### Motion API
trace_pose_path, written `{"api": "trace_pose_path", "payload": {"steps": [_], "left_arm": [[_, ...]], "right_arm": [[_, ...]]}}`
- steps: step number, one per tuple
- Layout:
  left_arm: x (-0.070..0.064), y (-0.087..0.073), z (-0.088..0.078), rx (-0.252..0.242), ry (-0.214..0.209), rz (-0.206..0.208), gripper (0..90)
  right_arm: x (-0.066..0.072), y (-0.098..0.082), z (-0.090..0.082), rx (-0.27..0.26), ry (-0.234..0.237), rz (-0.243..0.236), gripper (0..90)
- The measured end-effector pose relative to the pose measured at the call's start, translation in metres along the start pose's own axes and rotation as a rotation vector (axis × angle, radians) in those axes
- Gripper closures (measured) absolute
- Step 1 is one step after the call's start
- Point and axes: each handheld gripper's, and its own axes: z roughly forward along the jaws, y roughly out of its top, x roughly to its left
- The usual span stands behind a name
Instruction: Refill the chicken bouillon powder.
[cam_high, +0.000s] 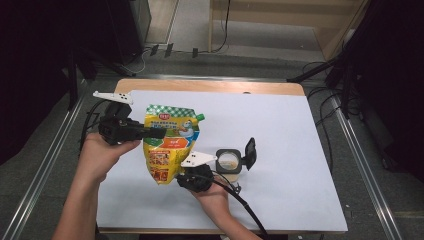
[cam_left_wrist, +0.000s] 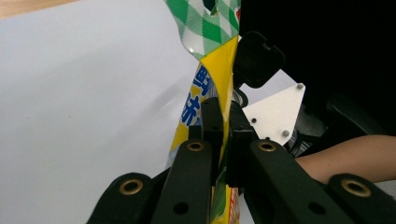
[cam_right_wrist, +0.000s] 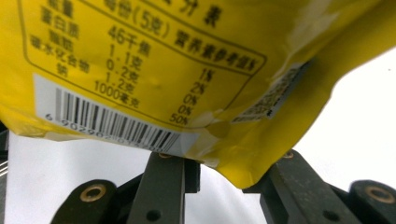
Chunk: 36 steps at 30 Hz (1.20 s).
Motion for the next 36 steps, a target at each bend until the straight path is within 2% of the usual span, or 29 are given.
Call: {"api": "trace_pose_path", "payload": {"steps": [3, 6, 11, 19, 24, 34, 36], "left_arm": [[0.001, 0.000, 0.007, 0.024, 0.026, -0.003, 87.1], [0.002, -0.001, 0.012, 0.030, 0.011, -0.007, 85.9], [0.002, -0.001, 0.020, 0.047, 0.022, -0.010, 85.0], [0.000, 0.000, 0.029, 0.053, 0.007, -0.010, 84.8], [0.000, 0.000, 0.034, 0.051, -0.001, -0.015, 83.9], [-0.004, 0.000, 0.049, 0.065, -0.019, -0.017, 83.8], [-0.005, 0.000, 0.052, 0.071, -0.023, -0.017, 83.5]], "right_arm": [[-0.001, 0.000, -0.004, 0.010, 0.013, 0.006, 77.1], [-0.002, 0.000, -0.007, 0.019, 0.016, 0.002, 77.1], [-0.002, -0.002, -0.010, 0.042, 0.026, -0.012, 76.8], [0.007, -0.001, -0.015, 0.053, 0.034, -0.063, 73.3], [0.010, 0.000, -0.019, 0.065, 0.057, -0.051, 73.1], [0.016, -0.002, -0.027, 0.067, 0.066, -0.080, 69.7], [0.017, -0.003, -0.028, 0.067, 0.075, -0.064, 69.5]]}}
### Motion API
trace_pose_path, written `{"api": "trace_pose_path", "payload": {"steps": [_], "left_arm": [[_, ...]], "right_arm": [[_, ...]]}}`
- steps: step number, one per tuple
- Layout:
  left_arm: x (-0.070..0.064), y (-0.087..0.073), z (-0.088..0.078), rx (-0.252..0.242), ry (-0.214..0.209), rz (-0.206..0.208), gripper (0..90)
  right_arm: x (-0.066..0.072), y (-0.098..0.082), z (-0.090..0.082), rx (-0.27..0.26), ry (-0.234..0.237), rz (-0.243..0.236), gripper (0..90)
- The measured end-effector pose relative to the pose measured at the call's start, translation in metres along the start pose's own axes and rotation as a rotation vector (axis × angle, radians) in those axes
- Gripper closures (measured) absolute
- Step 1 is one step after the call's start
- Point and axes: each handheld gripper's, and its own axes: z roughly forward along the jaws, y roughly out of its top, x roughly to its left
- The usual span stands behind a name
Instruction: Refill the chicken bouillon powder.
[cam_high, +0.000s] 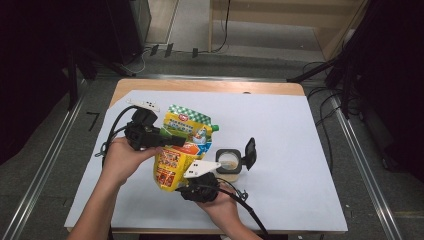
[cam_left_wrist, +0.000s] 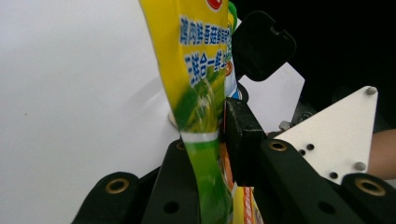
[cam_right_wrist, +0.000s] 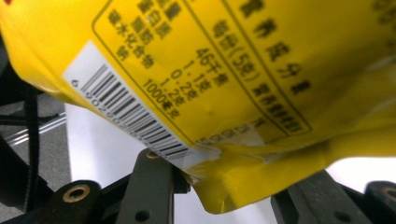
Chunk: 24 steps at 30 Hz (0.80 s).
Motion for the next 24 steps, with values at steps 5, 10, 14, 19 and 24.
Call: {"api": "trace_pose_path", "payload": {"steps": [5, 10, 14, 19, 24], "left_arm": [[-0.005, 0.001, 0.007, 0.010, -0.005, 0.011, 82.9], [-0.011, 0.002, 0.016, 0.038, 0.011, 0.022, 82.1], [-0.017, 0.003, 0.022, 0.053, 0.017, 0.029, 81.3], [-0.024, 0.004, 0.028, 0.065, 0.031, 0.033, 80.4], [-0.026, 0.004, 0.033, 0.085, 0.044, 0.033, 80.5]], "right_arm": [[0.005, 0.002, -0.005, 0.007, 0.018, -0.011, 66.6], [0.010, 0.002, -0.009, -0.002, 0.031, -0.020, 64.5], [0.014, 0.002, -0.013, -0.005, 0.037, -0.028, 63.3], [0.015, 0.001, -0.019, 0.000, 0.044, -0.026, 62.6], [0.015, -0.002, -0.020, 0.016, 0.049, -0.024, 62.0]]}}
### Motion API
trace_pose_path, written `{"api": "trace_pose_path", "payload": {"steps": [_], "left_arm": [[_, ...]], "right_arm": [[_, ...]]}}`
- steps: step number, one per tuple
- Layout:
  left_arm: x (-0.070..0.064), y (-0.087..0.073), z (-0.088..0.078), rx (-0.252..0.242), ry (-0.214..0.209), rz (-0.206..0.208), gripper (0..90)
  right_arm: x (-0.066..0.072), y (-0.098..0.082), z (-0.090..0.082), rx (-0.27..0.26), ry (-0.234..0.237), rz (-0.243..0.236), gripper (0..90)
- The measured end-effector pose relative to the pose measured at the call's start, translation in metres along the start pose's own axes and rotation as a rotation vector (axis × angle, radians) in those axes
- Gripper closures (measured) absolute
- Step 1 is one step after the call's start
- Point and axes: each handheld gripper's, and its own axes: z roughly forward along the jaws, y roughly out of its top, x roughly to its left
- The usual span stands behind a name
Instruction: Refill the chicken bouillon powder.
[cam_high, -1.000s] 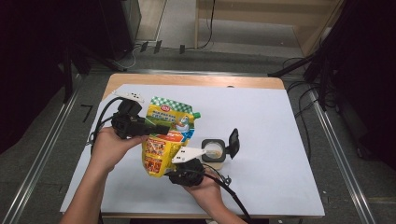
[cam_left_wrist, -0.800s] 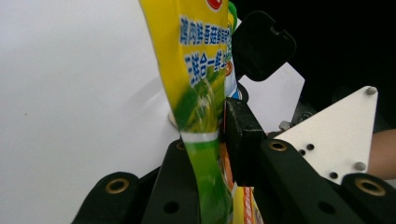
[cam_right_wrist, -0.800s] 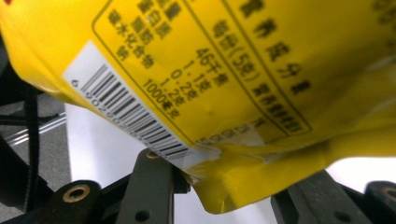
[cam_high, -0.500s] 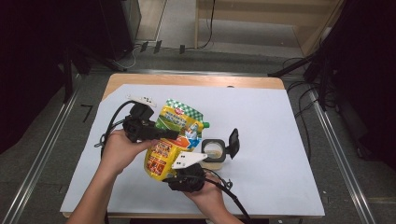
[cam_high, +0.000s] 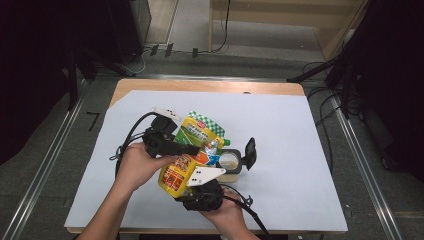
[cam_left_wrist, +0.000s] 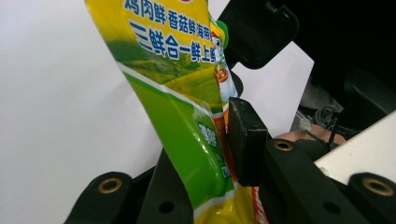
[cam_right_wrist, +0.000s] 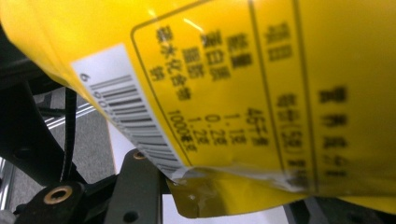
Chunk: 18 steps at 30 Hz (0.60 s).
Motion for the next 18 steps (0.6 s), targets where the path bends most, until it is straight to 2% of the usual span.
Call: {"api": "trace_pose_path", "payload": {"steps": [4, 9, 16, 18], "left_arm": [[-0.001, 0.000, 0.002, 0.012, 0.013, -0.021, 80.5], [-0.004, 0.001, 0.006, 0.033, 0.020, -0.019, 81.0], [-0.006, 0.001, 0.013, 0.063, 0.030, -0.061, 81.2], [-0.006, 0.001, 0.016, 0.070, 0.032, -0.061, 81.2]], "right_arm": [[0.000, -0.001, 0.000, 0.001, 0.010, 0.003, 61.9], [0.001, -0.001, 0.002, 0.005, 0.011, -0.006, 61.7], [0.004, -0.003, 0.005, 0.019, 0.021, -0.001, 61.4], [0.004, -0.003, 0.005, 0.023, 0.024, -0.002, 61.3]]}}
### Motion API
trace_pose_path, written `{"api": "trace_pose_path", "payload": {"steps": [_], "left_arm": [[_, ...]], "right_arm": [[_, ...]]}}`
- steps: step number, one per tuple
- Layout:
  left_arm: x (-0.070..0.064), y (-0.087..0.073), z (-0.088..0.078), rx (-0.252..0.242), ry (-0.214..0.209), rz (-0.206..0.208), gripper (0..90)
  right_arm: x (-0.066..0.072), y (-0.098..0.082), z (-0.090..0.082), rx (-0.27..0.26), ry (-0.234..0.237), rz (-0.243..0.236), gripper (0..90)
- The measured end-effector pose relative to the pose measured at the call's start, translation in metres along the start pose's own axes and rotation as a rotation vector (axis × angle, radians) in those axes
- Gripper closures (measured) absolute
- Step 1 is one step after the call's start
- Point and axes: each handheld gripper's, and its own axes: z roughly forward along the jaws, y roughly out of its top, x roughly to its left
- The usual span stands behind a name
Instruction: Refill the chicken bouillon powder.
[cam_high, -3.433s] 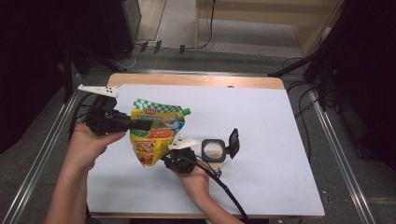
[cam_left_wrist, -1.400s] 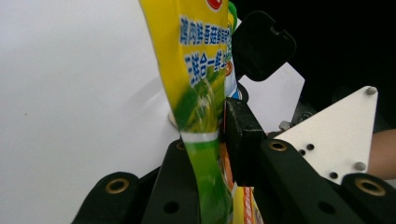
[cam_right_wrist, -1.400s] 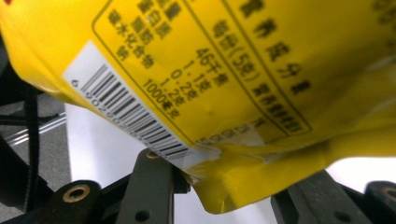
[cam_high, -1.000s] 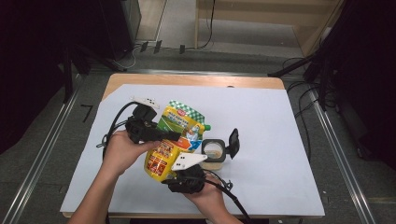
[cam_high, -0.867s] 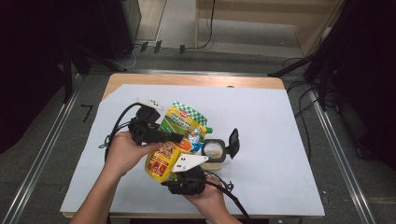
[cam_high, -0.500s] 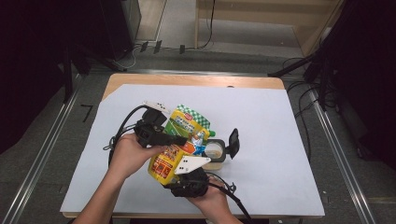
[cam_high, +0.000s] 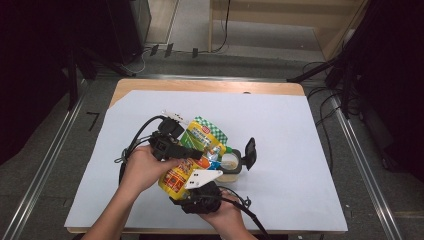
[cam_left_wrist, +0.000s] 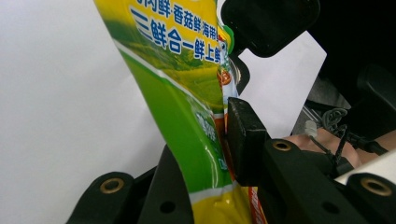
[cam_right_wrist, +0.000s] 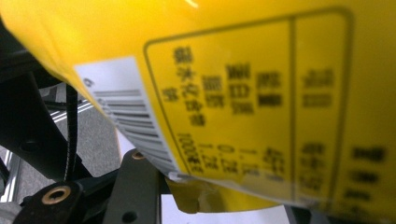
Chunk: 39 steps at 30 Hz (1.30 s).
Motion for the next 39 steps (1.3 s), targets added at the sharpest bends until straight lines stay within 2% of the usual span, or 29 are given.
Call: {"api": "trace_pose_path", "payload": {"steps": [5, 10, 13, 17, 21, 27, 29, 32, 34, 39], "left_arm": [[-0.002, 0.000, 0.008, 0.023, -0.003, 0.002, 80.6], [-0.003, 0.001, 0.009, 0.025, 0.006, -0.006, 80.4], [-0.002, 0.001, 0.011, 0.039, 0.005, -0.005, 80.2], [0.001, 0.001, 0.010, 0.036, -0.030, -0.006, 76.1], [0.001, 0.004, 0.008, 0.036, -0.045, 0.000, 72.5], [0.002, 0.014, 0.007, 0.075, -0.046, -0.040, 70.3], [0.005, 0.019, 0.008, 0.111, -0.046, -0.093, 74.7], [0.005, 0.022, 0.010, 0.129, -0.053, -0.086, 79.7], [0.006, 0.022, 0.011, 0.125, -0.046, -0.091, 79.9], [0.006, 0.021, 0.017, 0.142, 0.006, -0.101, 81.4]], "right_arm": [[0.003, 0.000, 0.001, 0.003, 0.012, 0.001, 61.2], [0.003, 0.002, 0.001, 0.000, 0.014, 0.008, 61.2], [0.003, 0.003, 0.002, 0.002, 0.027, 0.025, 61.8], [0.003, 0.004, 0.001, -0.003, 0.045, 0.030, 63.1], [0.003, 0.008, -0.003, -0.009, 0.068, 0.041, 63.3], [0.003, 0.015, -0.004, -0.029, 0.113, 0.063, 63.1], [0.003, 0.017, -0.005, -0.037, 0.120, 0.059, 63.1], [0.005, 0.019, -0.006, -0.039, 0.131, 0.061, 63.1], [0.005, 0.018, -0.007, -0.036, 0.129, 0.061, 63.2], [0.003, 0.015, -0.002, -0.020, 0.120, 0.072, 61.4]]}}
